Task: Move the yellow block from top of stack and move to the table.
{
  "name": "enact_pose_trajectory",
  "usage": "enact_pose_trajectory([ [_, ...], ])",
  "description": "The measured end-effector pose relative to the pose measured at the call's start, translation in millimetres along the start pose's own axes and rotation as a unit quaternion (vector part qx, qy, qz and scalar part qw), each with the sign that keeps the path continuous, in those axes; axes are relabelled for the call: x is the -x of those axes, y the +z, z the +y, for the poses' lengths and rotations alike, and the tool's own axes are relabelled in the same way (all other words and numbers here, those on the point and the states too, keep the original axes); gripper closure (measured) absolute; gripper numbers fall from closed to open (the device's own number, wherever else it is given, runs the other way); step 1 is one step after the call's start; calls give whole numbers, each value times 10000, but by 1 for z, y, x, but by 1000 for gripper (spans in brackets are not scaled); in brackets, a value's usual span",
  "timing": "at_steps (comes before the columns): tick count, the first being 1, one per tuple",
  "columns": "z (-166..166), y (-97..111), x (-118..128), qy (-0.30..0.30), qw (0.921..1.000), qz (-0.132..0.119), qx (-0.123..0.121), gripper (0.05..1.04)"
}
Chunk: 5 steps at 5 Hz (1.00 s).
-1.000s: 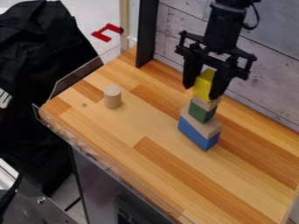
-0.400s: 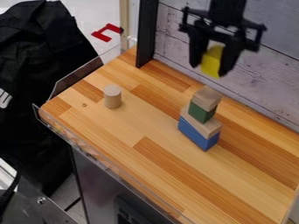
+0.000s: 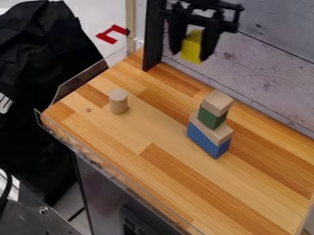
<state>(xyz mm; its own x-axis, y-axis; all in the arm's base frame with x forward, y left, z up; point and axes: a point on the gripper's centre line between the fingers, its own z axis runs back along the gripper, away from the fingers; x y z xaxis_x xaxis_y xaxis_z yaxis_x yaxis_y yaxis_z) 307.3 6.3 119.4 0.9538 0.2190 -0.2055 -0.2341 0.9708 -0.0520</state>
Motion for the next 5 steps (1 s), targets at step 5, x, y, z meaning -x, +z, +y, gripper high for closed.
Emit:
enact_pose_trajectory([
  [5,136,-32,16,-236,9990,363,88,526],
])
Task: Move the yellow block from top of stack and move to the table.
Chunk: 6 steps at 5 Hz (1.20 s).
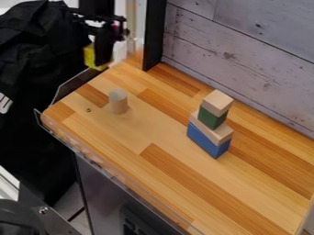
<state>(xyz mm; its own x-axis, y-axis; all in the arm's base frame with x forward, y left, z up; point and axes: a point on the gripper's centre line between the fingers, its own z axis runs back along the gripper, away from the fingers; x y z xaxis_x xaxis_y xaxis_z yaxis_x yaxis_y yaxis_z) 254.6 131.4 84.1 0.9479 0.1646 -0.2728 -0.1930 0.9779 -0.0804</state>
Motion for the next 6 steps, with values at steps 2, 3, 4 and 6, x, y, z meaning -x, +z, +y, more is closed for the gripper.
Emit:
enact_pose_trajectory([
  [2,9,-15,-11,-649,9979,-64,38,526],
  [3,2,-22,-12,-1026,9947,-40,-23,526],
  [4,-10,-32,-12,-1386,9903,68,-61,526],
  [6,-38,-42,-15,-1856,9819,186,-335,526],
])
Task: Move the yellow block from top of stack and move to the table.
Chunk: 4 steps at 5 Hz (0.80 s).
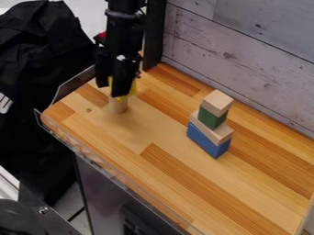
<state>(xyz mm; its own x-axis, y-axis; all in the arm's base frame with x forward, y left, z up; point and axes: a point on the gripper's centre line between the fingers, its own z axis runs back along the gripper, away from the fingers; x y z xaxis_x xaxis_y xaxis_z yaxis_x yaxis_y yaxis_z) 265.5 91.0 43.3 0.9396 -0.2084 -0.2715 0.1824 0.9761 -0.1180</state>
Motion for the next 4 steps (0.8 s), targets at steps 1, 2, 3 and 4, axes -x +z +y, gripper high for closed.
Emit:
enact_pose_trajectory([
  [1,0,0,-9,106,9999,5,-13,526],
  [2,0,-1,-27,189,9998,15,-24,526],
  [3,1,-3,-44,289,9996,23,-47,526],
  [4,0,-8,-57,360,9993,95,-108,526],
])
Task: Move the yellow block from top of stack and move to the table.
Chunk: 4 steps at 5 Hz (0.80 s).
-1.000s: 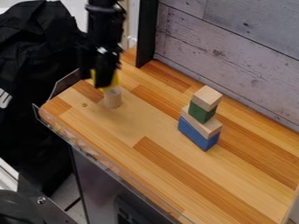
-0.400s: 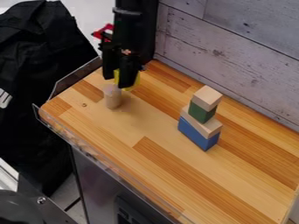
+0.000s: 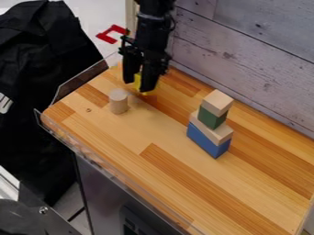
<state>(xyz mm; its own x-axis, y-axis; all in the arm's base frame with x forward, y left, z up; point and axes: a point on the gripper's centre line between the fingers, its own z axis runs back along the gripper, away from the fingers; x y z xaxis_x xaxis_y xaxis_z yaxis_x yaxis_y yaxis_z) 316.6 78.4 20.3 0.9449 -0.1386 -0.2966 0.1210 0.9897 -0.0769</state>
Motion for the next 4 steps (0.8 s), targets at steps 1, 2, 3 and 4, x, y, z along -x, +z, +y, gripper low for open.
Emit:
enact_pose_trajectory([
  [1,-3,-6,-8,82,9999,67,-67,526],
  [2,-6,-16,-9,252,9994,222,-89,526],
  [3,-5,-18,-11,493,9985,206,-105,526],
  [4,-1,-19,-13,805,9966,179,-30,465],
])
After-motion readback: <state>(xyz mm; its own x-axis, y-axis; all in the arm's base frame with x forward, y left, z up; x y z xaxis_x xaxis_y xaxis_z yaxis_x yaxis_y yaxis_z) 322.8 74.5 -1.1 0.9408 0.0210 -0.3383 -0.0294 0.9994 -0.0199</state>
